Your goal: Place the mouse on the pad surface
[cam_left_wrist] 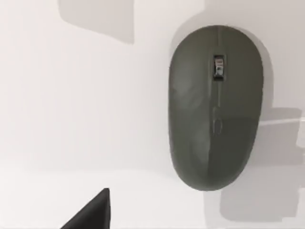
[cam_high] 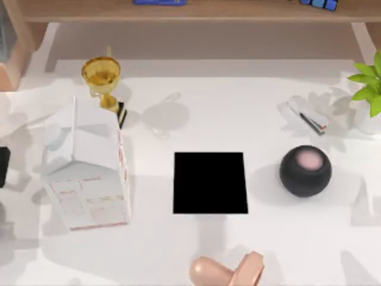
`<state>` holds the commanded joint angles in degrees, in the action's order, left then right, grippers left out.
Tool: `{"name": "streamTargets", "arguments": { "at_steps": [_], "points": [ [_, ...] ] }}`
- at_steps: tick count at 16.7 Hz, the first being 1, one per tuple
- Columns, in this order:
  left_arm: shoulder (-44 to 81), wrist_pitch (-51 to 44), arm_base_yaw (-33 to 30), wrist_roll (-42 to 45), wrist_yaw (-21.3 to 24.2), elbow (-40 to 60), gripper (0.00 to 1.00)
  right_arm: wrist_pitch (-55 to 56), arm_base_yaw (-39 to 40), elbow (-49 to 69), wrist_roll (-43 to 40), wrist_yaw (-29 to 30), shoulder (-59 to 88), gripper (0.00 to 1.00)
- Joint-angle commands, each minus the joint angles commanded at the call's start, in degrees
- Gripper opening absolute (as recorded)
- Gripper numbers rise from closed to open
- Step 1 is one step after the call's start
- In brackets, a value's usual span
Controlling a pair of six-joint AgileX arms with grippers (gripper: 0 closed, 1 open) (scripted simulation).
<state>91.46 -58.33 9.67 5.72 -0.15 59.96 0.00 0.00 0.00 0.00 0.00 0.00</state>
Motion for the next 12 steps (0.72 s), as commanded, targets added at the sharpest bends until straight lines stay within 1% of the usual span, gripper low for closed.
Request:
{"name": "streamTargets", "arguments": {
  "at_steps": [4, 9, 12],
  "points": [
    [3.0, 8.1, -0.6, -0.7, 0.0, -5.1, 1.0, 0.0, 0.0, 0.0, 0.0, 0.0, 0.0, 1.0],
    [8.9, 19.3, 0.5, 0.5, 0.0, -10.5, 1.0, 0.0, 0.0, 0.0, 0.0, 0.0, 0.0, 1.0],
    [10.7, 22.3, 1.1, 1.1, 0.0, -11.6, 1.0, 0.0, 0.0, 0.0, 0.0, 0.0, 0.0, 1.0]
  ]
}}
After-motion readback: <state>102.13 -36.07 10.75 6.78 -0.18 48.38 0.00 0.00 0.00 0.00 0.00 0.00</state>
